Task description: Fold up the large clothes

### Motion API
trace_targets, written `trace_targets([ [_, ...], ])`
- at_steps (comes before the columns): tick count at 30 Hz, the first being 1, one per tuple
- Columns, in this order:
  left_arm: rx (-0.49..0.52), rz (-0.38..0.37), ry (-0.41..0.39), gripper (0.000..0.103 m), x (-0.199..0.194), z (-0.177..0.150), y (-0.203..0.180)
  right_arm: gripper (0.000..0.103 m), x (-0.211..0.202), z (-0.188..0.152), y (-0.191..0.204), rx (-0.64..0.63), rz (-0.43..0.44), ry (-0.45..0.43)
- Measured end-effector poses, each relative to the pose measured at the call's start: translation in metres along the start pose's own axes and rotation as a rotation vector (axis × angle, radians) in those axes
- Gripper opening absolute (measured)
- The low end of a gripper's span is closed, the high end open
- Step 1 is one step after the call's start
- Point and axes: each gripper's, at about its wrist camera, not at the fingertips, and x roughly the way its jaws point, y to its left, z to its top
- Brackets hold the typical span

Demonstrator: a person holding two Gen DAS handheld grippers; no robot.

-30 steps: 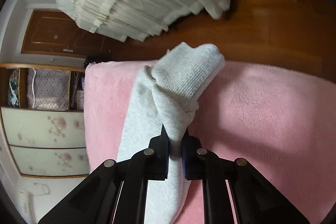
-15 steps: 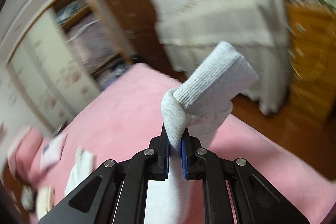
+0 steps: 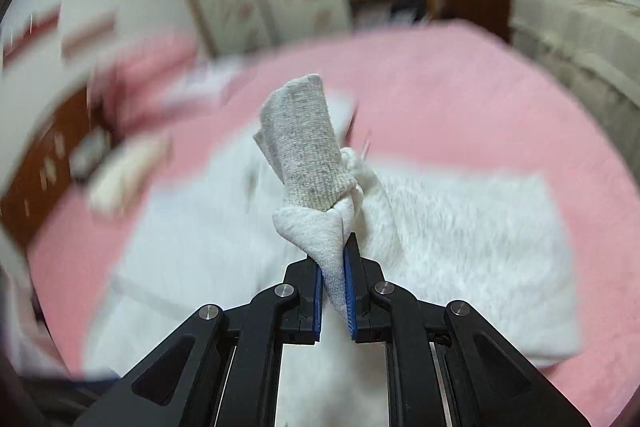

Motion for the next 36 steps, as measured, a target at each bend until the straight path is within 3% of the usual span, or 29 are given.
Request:
trace_targets([
  [2,0.045,-0.016,0.038,0.06,0.004,-0.001,0.005,0.01,0.036,-0.014,0.01,-0.053,-0.047,0.153],
  [3,0.079,-0.017,0.053,0.06,0.005,0.0,0.006,0.01,0.041,-0.025,0.018,-0.077,-0.075,0.179],
  [5,0.131,-0.019,0.051,0.06,0.006,0.001,0.005,0.013,0.043,-0.032,0.018,-0.089,-0.086,0.167],
  [7,0.165,-0.06,0.046,0.06,0.006,0.008,0.0,0.026,0.039,-0.039,0.014,-0.065,-0.048,0.169],
  [9,0.186,-0.122,0.045,0.061,0.008,0.017,-0.011,0.045,0.017,-0.062,0.028,-0.02,0.027,0.191],
  [11,0.193,-0.186,0.044,0.068,0.011,0.03,-0.021,0.046,0.003,-0.072,0.036,0.016,0.037,0.191],
  [12,0.188,-0.23,0.05,0.075,0.016,0.036,-0.027,0.046,-0.001,-0.072,0.031,0.023,0.023,0.188],
  [13,0.176,-0.26,0.061,0.079,0.02,0.042,-0.034,0.047,-0.015,-0.084,0.056,0.023,0.006,0.187],
  [16,0.119,-0.331,0.127,0.079,0.047,0.057,-0.049,0.047,-0.086,-0.121,0.07,0.052,-0.034,0.177],
  [20,0.0,-0.4,0.197,0.079,0.087,0.07,-0.067,0.048,-0.107,-0.137,0.04,0.155,-0.091,0.193],
  [23,-0.072,-0.377,0.189,0.077,0.108,0.074,-0.076,0.048,-0.11,-0.146,0.018,0.239,-0.101,0.206],
  [25,-0.093,-0.373,0.147,0.049,0.116,0.075,-0.083,0.048,-0.111,-0.151,0.006,0.283,-0.106,0.221],
  [26,-0.095,-0.366,0.137,0.044,0.118,0.074,-0.086,0.048,-0.112,-0.154,0.001,0.297,-0.119,0.232],
  [28,-0.077,-0.297,0.102,0.014,0.12,0.073,-0.094,0.048,-0.117,-0.159,-0.008,0.311,-0.114,0.236],
  [30,-0.065,-0.244,0.024,0.012,0.108,0.074,-0.103,0.048,-0.119,-0.161,-0.013,0.309,-0.096,0.246],
  [32,-0.072,-0.286,-0.104,0.012,0.083,0.078,-0.107,0.048,-0.115,-0.162,-0.016,0.286,-0.088,0.277],
  [36,0.022,-0.358,-0.295,0.009,0.03,0.096,-0.135,0.048,-0.111,-0.158,-0.022,0.229,-0.09,0.285],
])
